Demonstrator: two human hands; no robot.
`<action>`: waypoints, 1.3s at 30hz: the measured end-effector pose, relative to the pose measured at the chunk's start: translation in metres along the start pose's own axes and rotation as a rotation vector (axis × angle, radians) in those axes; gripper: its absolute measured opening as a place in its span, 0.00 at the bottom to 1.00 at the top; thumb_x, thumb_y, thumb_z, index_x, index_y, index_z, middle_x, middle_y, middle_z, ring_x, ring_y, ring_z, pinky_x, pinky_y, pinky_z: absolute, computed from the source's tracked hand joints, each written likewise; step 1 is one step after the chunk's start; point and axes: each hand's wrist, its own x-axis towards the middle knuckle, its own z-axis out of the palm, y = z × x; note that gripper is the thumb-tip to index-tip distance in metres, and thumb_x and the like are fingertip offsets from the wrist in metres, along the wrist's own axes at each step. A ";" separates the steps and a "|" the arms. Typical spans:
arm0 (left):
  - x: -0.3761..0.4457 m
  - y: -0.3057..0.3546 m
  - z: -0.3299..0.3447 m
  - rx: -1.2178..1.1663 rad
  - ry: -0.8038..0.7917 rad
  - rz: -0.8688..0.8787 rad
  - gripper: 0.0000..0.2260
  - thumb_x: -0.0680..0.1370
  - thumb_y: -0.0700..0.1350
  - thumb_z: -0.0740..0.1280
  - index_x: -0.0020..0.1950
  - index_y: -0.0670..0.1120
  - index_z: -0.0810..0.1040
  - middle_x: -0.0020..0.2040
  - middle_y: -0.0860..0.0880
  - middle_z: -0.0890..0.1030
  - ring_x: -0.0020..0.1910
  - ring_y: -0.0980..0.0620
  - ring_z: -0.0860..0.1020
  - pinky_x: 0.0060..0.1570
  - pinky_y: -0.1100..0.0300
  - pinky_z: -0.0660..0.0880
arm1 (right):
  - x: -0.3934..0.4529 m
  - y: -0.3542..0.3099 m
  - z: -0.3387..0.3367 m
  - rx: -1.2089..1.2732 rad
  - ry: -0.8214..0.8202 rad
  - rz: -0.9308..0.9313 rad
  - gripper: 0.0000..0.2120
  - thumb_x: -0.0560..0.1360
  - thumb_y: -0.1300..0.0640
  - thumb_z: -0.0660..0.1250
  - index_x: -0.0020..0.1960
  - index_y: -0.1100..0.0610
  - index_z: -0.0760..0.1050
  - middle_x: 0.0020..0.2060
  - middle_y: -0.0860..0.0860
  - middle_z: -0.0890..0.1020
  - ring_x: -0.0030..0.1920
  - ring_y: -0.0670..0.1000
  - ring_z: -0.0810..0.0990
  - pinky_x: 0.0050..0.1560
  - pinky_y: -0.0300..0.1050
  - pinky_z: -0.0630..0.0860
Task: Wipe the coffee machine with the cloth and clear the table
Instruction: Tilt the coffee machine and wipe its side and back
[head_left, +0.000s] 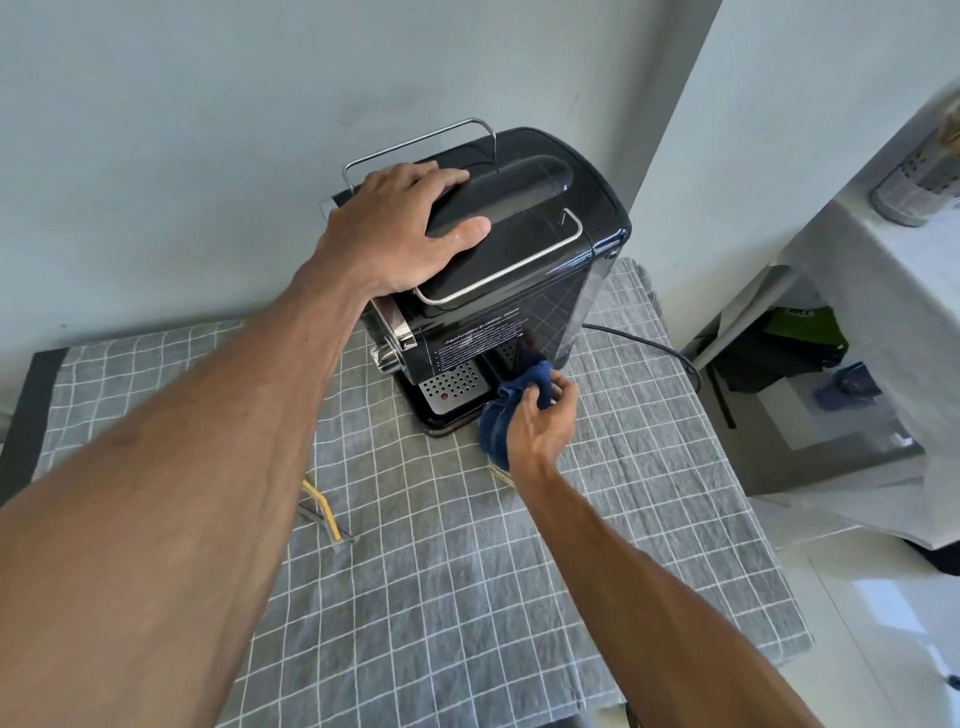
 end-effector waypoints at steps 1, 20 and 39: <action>0.000 0.000 -0.001 0.004 0.002 -0.001 0.31 0.78 0.73 0.56 0.79 0.64 0.62 0.81 0.55 0.62 0.80 0.49 0.59 0.68 0.36 0.65 | -0.003 -0.004 0.003 0.037 0.007 -0.039 0.11 0.81 0.66 0.63 0.62 0.57 0.74 0.55 0.55 0.81 0.49 0.54 0.83 0.50 0.39 0.82; 0.002 -0.005 0.003 -0.012 -0.013 0.017 0.32 0.77 0.74 0.54 0.79 0.65 0.61 0.81 0.56 0.61 0.80 0.49 0.58 0.71 0.37 0.66 | -0.045 -0.078 0.003 0.076 0.088 -0.664 0.13 0.79 0.71 0.65 0.62 0.63 0.78 0.57 0.57 0.77 0.59 0.48 0.77 0.64 0.47 0.76; 0.004 -0.009 0.003 -0.145 0.027 0.035 0.21 0.87 0.58 0.47 0.78 0.60 0.65 0.79 0.55 0.68 0.79 0.49 0.62 0.72 0.41 0.65 | 0.005 -0.213 -0.021 -0.270 -0.261 -1.156 0.12 0.79 0.65 0.68 0.61 0.59 0.82 0.55 0.54 0.79 0.54 0.45 0.77 0.58 0.27 0.68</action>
